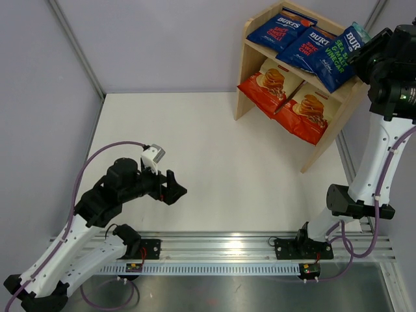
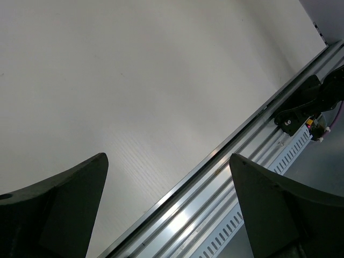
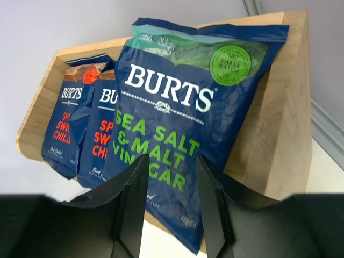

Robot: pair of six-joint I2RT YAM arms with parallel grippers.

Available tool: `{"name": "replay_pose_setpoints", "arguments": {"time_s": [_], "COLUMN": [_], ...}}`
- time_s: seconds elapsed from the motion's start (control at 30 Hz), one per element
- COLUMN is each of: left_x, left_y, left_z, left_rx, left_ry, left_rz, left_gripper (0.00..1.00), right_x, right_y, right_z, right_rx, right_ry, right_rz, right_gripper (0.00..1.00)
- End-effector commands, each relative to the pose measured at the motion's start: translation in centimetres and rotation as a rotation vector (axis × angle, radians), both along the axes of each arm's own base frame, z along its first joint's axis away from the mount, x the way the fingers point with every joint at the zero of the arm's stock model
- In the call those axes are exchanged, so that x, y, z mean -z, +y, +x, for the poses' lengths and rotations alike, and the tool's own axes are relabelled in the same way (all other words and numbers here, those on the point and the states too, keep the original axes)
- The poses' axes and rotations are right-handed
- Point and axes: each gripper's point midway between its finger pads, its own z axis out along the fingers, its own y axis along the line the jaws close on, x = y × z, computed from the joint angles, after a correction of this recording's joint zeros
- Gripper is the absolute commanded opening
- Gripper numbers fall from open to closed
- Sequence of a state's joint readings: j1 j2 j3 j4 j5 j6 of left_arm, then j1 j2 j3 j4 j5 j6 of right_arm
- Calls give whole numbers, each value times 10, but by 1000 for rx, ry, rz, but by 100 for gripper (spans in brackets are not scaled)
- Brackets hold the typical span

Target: Place and organize the chips bags onto the shelf

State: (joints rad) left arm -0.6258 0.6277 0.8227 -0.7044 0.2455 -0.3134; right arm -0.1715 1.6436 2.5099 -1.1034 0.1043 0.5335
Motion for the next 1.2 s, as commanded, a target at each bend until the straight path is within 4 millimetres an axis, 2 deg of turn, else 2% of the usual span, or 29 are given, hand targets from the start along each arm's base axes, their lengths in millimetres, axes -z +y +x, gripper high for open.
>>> {"name": "replay_pose_setpoints", "arguments": {"time_s": [0.0,0.1,0.13,0.3,0.4,0.43,0.5,0.53,0.57,0.6,0.87,1.0,1.17], "left_x": [-11,-10,-9,-10,-10,-9,-9,-8,-9,-9,-9,-7,-8], "left_y": [-1,-2,-2,-3,-3,-4,-4,-4,-5,-4,-4,-4,-2], "left_z": [6,5,5,5,4,4,4,4,4,5,5,4,7], "left_rx": [-3,2,2,9,14,15,15,18,19,15,13,13,-7], "left_ry": [-66,-63,-63,-67,-67,-63,-65,-63,-63,-63,-65,-58,-66], "left_rz": [-25,-24,-24,-30,-31,-29,-31,-27,-29,-29,-31,-26,-23], "left_gripper": [99,99,99,99,99,99,99,99,99,99,99,99,99], "right_x": [-14,-29,-28,-5,5,-2,8,20,11,21,51,47,18], "right_y": [-6,13,25,32,34,36,38,33,28,25,-1,-6,9], "right_z": [4,26,31,62,69,68,74,80,76,72,59,54,51], "right_rx": [3,-143,-211,-294,-322,-330,-352,-332,-302,-291,-199,-209,-269], "right_ry": [-35,-113,-119,-82,-64,-94,-83,-42,-48,3,150,135,32], "right_rz": [-67,-106,-99,-95,-96,-107,-109,-105,-115,-124,-174,-167,-154], "right_gripper": [47,42,43,42,41,41,41,39,40,41,42,43,51]}}
